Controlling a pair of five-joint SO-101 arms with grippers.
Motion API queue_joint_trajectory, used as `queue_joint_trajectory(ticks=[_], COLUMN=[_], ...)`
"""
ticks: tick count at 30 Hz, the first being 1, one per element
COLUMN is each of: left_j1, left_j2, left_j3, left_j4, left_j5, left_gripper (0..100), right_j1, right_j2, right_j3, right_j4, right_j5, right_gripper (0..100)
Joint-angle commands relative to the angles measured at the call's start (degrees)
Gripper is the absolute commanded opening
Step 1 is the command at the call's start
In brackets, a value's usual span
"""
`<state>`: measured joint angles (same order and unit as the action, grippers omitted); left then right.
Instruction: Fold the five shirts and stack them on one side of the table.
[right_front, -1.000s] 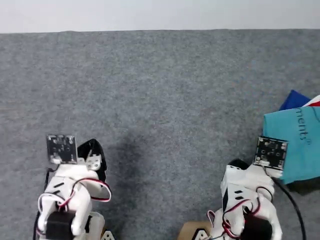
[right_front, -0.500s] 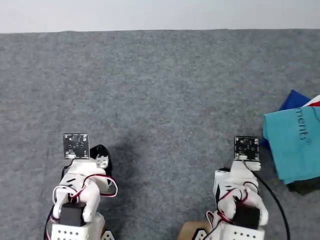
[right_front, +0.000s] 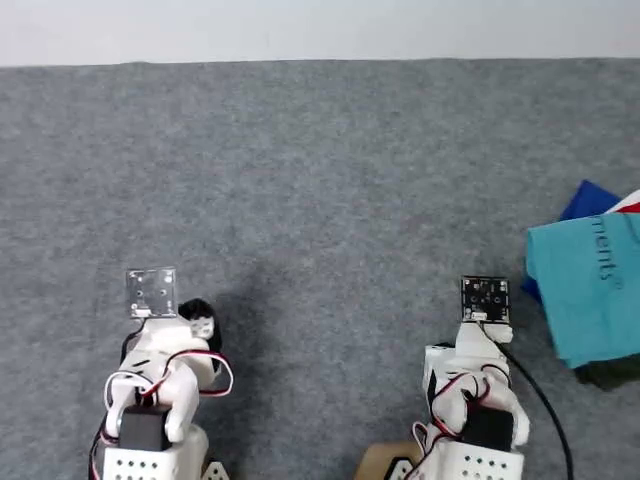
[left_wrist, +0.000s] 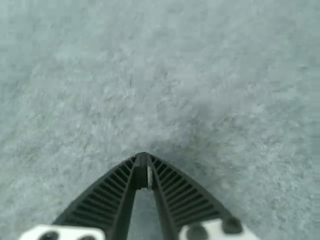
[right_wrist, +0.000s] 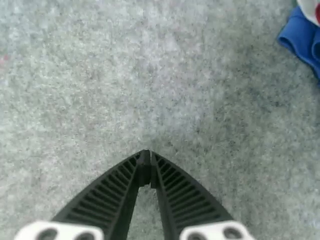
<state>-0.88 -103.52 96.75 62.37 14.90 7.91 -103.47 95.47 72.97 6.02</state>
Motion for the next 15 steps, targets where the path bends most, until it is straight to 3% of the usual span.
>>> queue_joint_trajectory(ticks=[1, 7, 13, 15], left_j1=[-2.55, -6.68, -6.86, -6.86], left_j2=[-0.70, -0.70, -0.70, -0.70], left_j3=[-0.31, -0.31, -0.31, -0.31], left_j4=[-0.18, -0.26, 10.02, 9.05], left_j5=[0.70, 0.70, 0.62, 0.53], left_gripper=[0, 0, 0, 0], right_j1=[0.66, 1.71, 1.71, 1.71], right_j2=[-0.40, -0.40, -0.40, -0.40], right_j3=[0.88, 0.88, 0.88, 0.88], right_j4=[-0.66, -0.31, -0.31, -0.31], right_j5=[0.18, 0.35, 0.44, 0.44], right_gripper=[0.9, 1.0, 1.0, 1.0])
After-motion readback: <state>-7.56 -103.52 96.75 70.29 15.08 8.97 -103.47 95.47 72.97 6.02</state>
